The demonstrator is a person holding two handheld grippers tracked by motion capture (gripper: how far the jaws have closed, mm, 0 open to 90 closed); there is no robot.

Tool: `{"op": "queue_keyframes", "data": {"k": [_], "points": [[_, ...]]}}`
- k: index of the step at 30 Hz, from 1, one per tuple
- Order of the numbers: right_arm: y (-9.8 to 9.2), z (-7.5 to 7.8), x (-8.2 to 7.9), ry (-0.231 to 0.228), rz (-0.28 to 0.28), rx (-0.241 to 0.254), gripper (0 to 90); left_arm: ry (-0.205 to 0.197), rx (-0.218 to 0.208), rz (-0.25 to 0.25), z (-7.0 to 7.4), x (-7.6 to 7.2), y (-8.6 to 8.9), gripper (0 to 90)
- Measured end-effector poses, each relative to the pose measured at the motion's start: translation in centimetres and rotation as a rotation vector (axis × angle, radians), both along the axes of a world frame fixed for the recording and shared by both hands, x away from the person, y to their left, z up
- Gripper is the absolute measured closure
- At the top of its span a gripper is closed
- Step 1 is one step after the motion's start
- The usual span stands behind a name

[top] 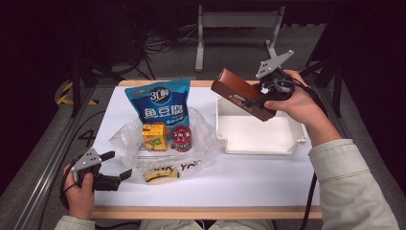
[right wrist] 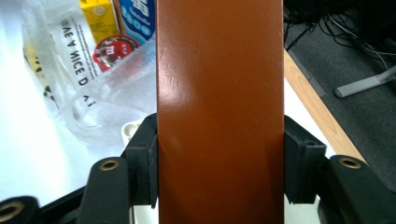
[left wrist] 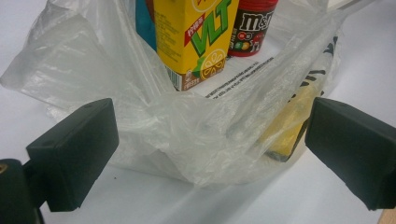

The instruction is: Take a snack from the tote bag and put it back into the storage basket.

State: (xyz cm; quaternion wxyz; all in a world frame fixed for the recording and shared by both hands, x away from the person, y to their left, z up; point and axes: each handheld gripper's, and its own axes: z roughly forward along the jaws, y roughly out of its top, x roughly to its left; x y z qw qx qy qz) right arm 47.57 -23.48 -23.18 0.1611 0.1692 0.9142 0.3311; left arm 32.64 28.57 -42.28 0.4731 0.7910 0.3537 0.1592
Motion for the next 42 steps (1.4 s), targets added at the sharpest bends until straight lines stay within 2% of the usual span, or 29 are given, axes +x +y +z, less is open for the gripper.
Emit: {"op": "queue_keyframes", "data": {"k": [8, 18, 23, 27, 33, 34, 42], "points": [[-1.6, -1.1, 1.2, 0.009, -0.029, -0.011, 42.8, -0.007, -0.001, 0.001, 0.1, -0.4, 0.1, 3.5], [-3.1, -2.6, 2.5, 0.026, -0.044, -0.005, 42.8, -0.021, 0.018, -0.025, 0.2, -1.4, 0.3, 3.4], [-3.2, -3.7, 3.2, 0.030, -0.043, -0.026, 42.8, -0.023, 0.012, -0.021, 0.2, -1.9, 0.4, 3.2], [-3.3, -4.5, 3.7, 0.035, -0.036, -0.035, 42.8, -0.020, -0.010, -0.004, 0.2, -2.3, 0.9, 3.1], [-3.4, -5.7, 4.3, 0.046, -0.032, -0.049, 42.8, -0.024, -0.002, 0.001, 0.1, -2.5, 1.1, 3.1], [-3.4, -6.0, 4.4, 0.045, -0.033, -0.056, 42.8, -0.020, -0.013, 0.006, 0.1, -2.6, 1.1, 3.1], [-3.5, -7.8, 5.0, 0.075, -0.039, -0.072, 42.8, -0.015, -0.015, 0.006, 0.0, -2.6, 1.2, 3.1]]}}
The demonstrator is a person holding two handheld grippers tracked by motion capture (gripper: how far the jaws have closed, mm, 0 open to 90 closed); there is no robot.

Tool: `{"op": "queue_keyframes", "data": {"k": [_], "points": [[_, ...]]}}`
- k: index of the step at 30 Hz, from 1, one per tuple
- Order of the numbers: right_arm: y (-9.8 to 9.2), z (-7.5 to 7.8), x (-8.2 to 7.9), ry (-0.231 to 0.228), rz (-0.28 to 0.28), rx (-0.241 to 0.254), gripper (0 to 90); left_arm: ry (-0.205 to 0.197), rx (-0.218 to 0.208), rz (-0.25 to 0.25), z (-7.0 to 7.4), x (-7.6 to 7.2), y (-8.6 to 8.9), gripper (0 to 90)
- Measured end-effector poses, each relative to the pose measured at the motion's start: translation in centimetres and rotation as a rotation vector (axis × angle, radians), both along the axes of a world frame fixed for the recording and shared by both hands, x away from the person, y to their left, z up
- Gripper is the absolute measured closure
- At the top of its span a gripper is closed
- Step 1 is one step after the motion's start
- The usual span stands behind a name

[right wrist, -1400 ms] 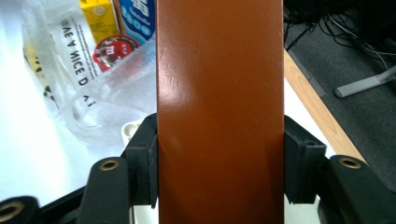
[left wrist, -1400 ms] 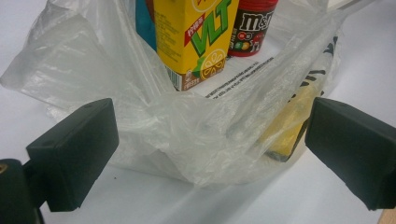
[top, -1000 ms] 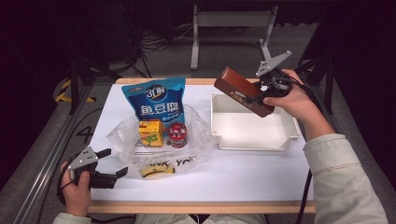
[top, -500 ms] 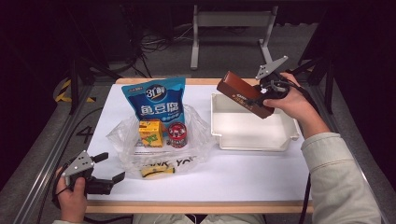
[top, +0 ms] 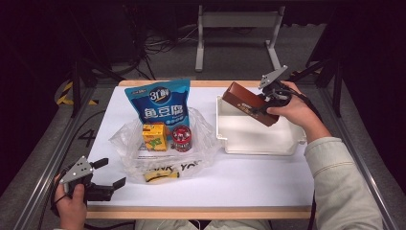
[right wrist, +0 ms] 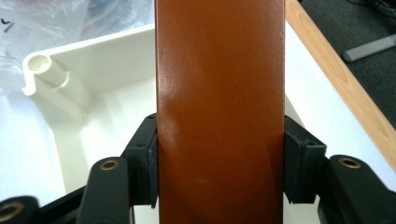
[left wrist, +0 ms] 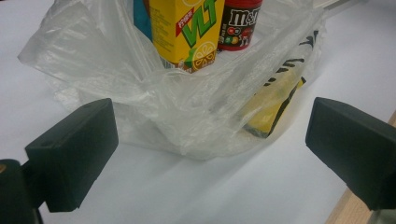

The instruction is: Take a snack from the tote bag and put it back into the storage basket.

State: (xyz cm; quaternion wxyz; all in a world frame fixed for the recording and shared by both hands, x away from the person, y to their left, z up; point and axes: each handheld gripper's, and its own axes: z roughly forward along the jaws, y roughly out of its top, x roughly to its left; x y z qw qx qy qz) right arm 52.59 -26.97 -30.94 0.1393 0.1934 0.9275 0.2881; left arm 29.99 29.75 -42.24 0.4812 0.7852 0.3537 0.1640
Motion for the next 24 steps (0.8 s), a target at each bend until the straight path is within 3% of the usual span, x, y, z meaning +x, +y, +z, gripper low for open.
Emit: {"op": "queue_keyframes", "data": {"k": [11, 24], "points": [[-0.8, -2.3, 0.8, 0.037, -0.032, -0.026, 42.8, 0.000, 0.000, -0.007, 0.0, 0.2, -0.1, 3.1], [-0.2, -4.3, 1.2, 0.060, -0.030, -0.067, 42.8, -0.001, 0.002, -0.003, 0.0, 0.1, 0.0, 3.1]]}}
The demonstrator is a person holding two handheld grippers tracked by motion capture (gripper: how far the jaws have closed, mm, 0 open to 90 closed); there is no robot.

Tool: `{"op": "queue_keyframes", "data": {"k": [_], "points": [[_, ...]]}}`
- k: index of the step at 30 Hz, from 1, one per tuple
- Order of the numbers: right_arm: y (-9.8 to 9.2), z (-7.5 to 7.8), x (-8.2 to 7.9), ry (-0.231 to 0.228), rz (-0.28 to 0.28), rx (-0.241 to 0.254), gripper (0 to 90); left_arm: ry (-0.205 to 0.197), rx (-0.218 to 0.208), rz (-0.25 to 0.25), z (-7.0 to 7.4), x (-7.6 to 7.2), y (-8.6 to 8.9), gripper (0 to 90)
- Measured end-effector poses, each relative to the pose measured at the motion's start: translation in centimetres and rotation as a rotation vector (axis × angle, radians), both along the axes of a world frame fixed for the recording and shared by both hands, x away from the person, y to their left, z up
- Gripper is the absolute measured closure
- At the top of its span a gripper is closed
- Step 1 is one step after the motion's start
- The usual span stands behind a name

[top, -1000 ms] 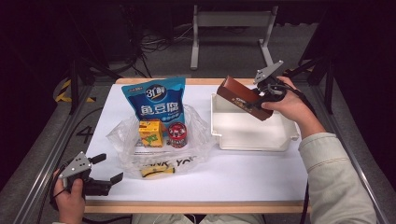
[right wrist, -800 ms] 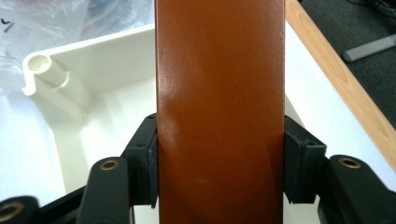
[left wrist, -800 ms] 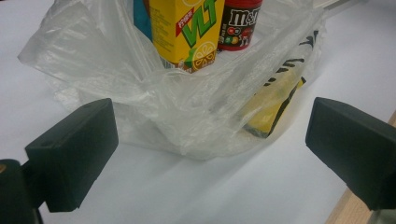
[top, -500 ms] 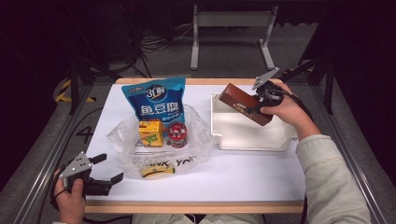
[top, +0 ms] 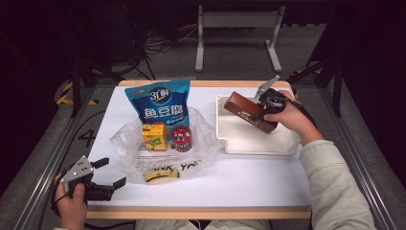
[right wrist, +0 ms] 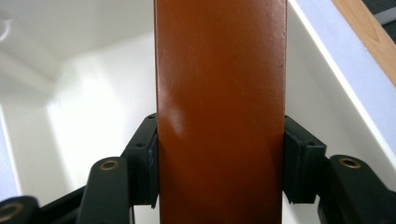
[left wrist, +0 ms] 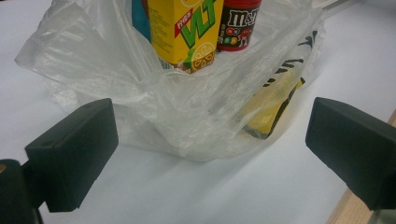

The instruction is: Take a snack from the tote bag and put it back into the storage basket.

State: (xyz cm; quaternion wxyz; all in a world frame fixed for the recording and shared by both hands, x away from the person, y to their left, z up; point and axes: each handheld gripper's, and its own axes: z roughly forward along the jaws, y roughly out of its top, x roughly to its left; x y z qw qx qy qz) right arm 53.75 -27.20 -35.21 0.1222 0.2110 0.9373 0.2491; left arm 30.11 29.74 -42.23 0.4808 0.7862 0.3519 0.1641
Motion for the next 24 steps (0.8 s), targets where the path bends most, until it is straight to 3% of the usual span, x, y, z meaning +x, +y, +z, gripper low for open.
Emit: {"op": "queue_keyframes", "data": {"k": [24], "points": [[-0.1, -1.9, 0.7, 0.025, -0.024, -0.051, 42.7, 0.002, 0.000, 0.005, 0.0, 0.0, 0.0, 3.1]]}}
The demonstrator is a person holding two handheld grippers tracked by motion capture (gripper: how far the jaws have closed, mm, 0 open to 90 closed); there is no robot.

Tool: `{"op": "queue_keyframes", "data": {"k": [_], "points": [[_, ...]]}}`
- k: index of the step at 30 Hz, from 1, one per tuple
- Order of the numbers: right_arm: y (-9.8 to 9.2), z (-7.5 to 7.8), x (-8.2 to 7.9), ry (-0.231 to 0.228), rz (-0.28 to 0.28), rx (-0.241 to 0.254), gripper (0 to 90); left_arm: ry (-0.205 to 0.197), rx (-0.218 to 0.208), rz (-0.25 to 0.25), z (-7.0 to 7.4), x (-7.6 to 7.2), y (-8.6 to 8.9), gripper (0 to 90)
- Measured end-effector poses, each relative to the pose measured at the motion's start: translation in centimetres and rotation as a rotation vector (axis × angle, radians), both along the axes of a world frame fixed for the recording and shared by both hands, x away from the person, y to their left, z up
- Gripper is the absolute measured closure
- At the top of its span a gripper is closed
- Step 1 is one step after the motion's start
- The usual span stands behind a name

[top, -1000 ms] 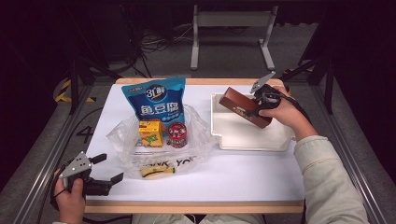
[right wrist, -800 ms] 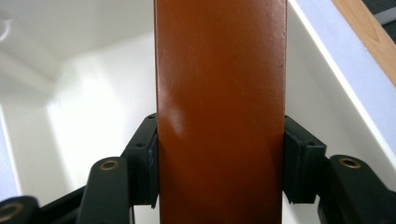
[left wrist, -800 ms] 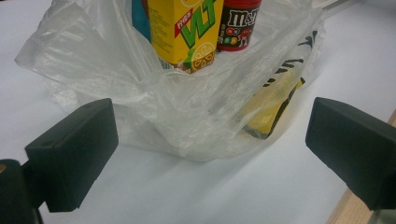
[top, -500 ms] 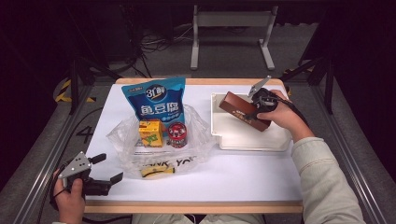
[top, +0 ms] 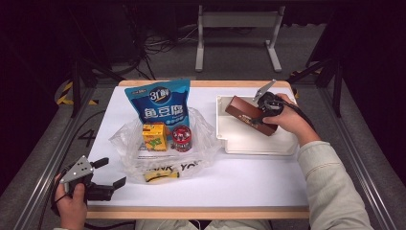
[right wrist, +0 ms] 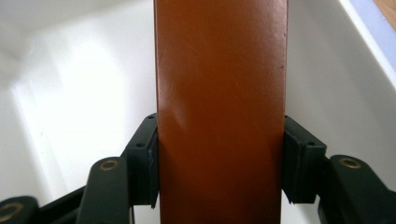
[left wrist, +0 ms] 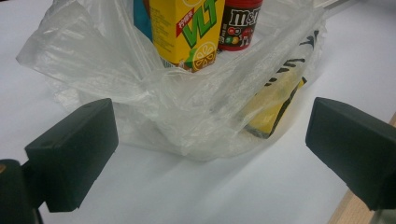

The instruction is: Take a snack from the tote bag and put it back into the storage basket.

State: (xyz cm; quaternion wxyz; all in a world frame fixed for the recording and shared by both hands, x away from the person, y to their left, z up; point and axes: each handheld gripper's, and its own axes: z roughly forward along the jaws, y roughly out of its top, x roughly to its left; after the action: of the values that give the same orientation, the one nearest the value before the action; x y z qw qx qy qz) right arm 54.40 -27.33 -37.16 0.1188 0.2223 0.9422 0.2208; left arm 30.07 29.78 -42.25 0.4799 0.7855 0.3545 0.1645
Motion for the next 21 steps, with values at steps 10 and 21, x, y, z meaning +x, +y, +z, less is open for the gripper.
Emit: {"op": "queue_keyframes", "data": {"k": [10, 21], "points": [[0.4, -0.6, 0.3, 0.006, -0.003, -0.013, 42.2, -0.007, 0.004, -0.005, 0.0, 0.1, 0.0, 3.0], [0.8, -1.4, 0.6, 0.019, -0.004, -0.028, 41.7, -0.006, -0.003, 0.000, 0.0, 0.1, 0.1, 3.1]]}}
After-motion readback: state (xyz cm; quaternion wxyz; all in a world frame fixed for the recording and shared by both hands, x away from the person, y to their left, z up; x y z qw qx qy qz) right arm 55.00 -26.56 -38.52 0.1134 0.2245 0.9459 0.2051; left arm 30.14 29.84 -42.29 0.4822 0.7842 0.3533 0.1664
